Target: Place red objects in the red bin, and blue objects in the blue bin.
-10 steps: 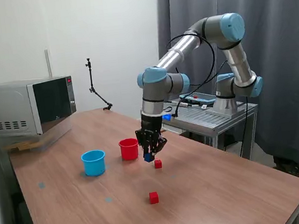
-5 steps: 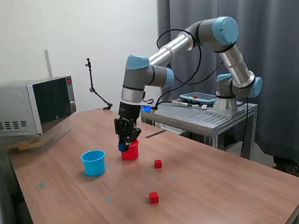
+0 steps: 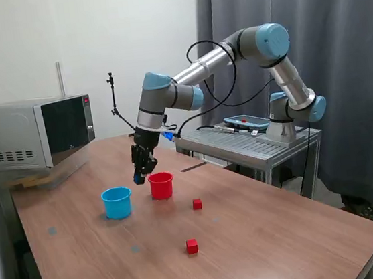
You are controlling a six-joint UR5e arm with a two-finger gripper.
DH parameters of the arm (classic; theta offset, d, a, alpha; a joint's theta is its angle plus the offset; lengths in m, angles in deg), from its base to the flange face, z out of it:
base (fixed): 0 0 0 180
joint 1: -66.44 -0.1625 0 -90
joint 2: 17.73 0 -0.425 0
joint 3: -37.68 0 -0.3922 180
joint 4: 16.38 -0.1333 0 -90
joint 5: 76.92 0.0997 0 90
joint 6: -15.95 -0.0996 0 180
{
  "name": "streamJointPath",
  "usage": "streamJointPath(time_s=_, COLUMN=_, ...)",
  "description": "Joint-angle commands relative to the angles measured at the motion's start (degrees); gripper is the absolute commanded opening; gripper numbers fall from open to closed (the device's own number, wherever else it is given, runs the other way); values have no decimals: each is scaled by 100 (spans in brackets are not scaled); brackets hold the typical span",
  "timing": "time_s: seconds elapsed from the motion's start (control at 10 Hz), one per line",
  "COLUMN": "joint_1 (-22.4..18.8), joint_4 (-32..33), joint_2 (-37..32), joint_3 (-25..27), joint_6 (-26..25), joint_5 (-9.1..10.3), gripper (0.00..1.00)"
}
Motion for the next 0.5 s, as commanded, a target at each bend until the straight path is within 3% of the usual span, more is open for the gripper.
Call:
streamJointPath(time_s=0.0, joint_1=121, joint_4=0, joint_2=118, joint_3=-186, joint_6=-27, joint_5=-8, gripper=0)
streamJointPath(time_s=0.4, joint_1=218, joint_4=9, joint_2=233, joint_3=-309, joint_6=-27, joint_5=-8, gripper=0)
